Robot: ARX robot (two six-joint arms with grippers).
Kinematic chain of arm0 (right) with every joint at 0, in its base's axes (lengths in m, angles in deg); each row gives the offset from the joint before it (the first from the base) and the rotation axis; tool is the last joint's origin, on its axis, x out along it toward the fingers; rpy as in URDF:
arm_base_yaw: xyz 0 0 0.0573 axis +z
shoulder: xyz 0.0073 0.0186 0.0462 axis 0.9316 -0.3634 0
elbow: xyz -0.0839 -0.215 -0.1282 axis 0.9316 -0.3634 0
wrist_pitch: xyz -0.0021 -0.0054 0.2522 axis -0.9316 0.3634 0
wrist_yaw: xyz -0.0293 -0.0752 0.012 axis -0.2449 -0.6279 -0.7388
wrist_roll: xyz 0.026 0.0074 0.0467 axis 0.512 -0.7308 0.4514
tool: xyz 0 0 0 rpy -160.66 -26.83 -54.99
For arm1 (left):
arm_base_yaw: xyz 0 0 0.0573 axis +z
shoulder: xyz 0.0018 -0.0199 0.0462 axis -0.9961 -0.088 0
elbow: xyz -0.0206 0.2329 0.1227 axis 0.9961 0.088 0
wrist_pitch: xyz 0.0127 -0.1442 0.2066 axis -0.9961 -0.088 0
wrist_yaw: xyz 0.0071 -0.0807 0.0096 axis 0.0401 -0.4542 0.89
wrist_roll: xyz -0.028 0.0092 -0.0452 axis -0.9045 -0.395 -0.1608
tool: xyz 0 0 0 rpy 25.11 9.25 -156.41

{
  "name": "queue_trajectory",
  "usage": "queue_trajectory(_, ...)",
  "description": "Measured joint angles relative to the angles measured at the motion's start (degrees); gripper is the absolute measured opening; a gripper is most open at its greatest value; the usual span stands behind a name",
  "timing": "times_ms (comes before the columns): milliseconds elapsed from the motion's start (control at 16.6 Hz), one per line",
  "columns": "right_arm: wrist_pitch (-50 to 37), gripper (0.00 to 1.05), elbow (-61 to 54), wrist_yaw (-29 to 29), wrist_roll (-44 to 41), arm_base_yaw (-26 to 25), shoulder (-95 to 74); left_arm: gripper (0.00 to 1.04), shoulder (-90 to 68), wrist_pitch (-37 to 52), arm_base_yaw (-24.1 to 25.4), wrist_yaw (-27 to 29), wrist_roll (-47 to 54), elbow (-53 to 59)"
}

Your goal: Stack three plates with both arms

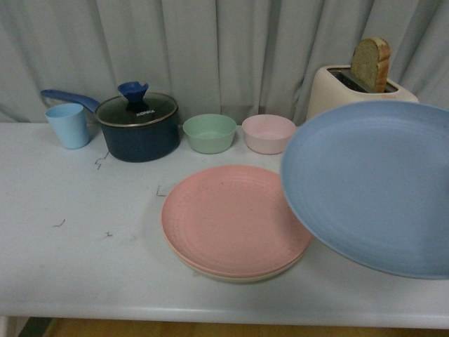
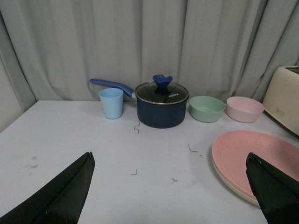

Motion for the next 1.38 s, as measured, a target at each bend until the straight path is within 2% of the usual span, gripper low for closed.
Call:
queue_trajectory(240, -6.64, 0.03, 3.80, -7.39, 11.93, 11.80, -11.85, 0.98, 0.00, 0.00, 0.00, 0.00, 0.00, 0.00)
queue_trajectory(421, -8.96, 0.03, 8.09, -11.96, 19.76, 17.07, -20.24, 0.98, 0.00, -0.02, 0.00, 0.00, 0.00, 0.00)
queue_trajectory(661, -9.11, 0.03, 12.66, -13.90, 24.83, 21.14, -26.29, 0.98, 0.00, 0.00, 0.00, 0.00, -0.02, 0.00)
queue_trajectory(1021, -4.17, 0.04, 18.51, -17.64, 25.46, 24.44, -31.78, 0.98, 0.00, -0.02, 0.00, 0.00, 0.00, 0.00)
queue_trajectory(1202, -6.21, 0.36, 18.40, -16.90, 25.92, 24.79, -31.08, 0.98, 0.00, 0.00, 0.00, 0.00, 0.00, 0.00)
queue_trajectory(1322, -10.80, 0.58, 15.93, -17.07, 25.70, 25.09, -28.04, 0.98, 0.00, -0.02, 0.00, 0.00, 0.00, 0.00)
queue_trajectory(1382, -30.58, 0.49, 11.30, -25.07, 19.71, 25.16, -29.05, 0.98, 0.00, 0.07, 0.00, 0.00, -0.02, 0.00)
